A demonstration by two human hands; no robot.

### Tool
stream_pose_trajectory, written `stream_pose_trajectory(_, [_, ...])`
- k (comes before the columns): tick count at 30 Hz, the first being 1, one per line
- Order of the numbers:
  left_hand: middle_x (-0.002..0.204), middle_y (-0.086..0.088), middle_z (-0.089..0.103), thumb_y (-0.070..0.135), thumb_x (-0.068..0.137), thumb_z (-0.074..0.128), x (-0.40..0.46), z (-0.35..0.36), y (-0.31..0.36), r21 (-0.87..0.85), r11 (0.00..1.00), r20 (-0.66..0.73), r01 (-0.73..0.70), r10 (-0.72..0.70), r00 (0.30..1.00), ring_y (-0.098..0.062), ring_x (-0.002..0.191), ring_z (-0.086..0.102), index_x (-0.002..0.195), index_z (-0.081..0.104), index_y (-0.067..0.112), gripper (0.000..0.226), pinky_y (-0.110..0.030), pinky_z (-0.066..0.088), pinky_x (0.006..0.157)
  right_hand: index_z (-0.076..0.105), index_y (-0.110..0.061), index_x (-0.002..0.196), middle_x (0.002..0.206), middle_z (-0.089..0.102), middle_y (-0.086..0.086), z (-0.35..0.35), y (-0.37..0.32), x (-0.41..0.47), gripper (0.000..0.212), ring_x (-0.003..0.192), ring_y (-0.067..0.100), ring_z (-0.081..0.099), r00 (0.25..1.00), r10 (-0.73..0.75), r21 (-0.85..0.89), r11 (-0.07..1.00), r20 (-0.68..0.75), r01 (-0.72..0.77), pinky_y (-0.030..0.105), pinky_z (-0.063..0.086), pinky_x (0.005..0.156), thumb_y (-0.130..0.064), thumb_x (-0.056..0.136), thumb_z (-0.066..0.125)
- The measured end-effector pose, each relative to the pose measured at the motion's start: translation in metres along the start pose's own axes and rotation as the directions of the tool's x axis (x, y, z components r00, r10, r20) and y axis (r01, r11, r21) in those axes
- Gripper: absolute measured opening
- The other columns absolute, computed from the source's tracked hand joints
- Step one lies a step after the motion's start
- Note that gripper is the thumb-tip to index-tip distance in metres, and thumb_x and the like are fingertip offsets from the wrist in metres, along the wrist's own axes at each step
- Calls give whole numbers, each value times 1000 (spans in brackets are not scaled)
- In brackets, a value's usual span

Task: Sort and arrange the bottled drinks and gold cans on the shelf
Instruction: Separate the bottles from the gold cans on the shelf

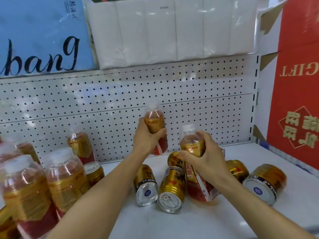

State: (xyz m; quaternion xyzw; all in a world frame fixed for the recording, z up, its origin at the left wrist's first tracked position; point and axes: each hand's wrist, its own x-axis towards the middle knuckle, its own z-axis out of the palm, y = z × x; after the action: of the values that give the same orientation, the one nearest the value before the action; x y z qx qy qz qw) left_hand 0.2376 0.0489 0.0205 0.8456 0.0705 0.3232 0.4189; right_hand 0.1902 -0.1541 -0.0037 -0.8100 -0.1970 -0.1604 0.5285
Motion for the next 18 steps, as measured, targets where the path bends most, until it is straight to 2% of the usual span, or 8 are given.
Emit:
stream_pose_trajectory(3, [101,8,62,39,74,80,-27,-16,27,-122,989,-86,-80,70,994,-9,89,62,113,40,34,56,-25,49,75,40,-29,132,104,58,-14,-9,-4,-5,67,89,2,59,999,-20,82,996,-28,22,20,49,75,-39,76,77])
stream_pose_trajectory(6, [101,7,63,39,74,80,-62,-30,52,-214,968,-160,-131,97,982,-5,87,63,114,44,35,54,-22,51,73,41,-30,131,102,59,-15,-28,-19,-14,64,90,2,60,997,-60,138,988,-56,67,32,53,84,-40,77,76])
stream_pose_trajectory(8, [102,8,64,41,75,80,-90,-39,66,-233,962,-193,-140,95,977,-3,87,64,119,44,35,57,-23,53,74,41,-32,128,101,59,-16,-40,-28,-22,64,91,3,61,994,-94,152,983,-62,103,39,54,86,-46,76,75])
stream_pose_trajectory(12, [100,9,63,40,75,79,-149,-56,88,-246,962,-211,-119,67,975,4,81,63,120,43,33,57,-13,50,67,43,-35,120,97,62,-17,-58,-41,-47,63,89,5,64,989,-141,177,973,-41,146,47,54,87,-57,69,72])
stream_pose_trajectory(14, [98,9,64,37,75,80,-177,-65,94,-253,962,-232,-105,45,972,4,81,63,120,45,32,57,-11,49,66,44,-33,118,94,62,-16,-63,-49,-64,60,85,2,64,987,-158,208,965,-11,156,43,55,85,-53,70,74])
stream_pose_trajectory(16, [97,9,64,36,75,81,-204,-75,96,-245,966,-257,-83,18,966,4,80,62,121,47,30,57,-8,47,64,45,-29,117,91,62,-14,-65,-55,-80,55,80,-4,63,983,-181,242,955,23,170,28,57,78,-43,73,76])
stream_pose_trajectory(18, [97,8,65,35,74,81,-229,-87,95,-232,971,-276,-59,-7,961,3,81,62,121,47,29,58,-7,47,64,46,-27,115,89,60,-15,-64,-62,-96,52,77,-10,60,977,-209,250,949,46,191,10,51,66,-38,75,76])
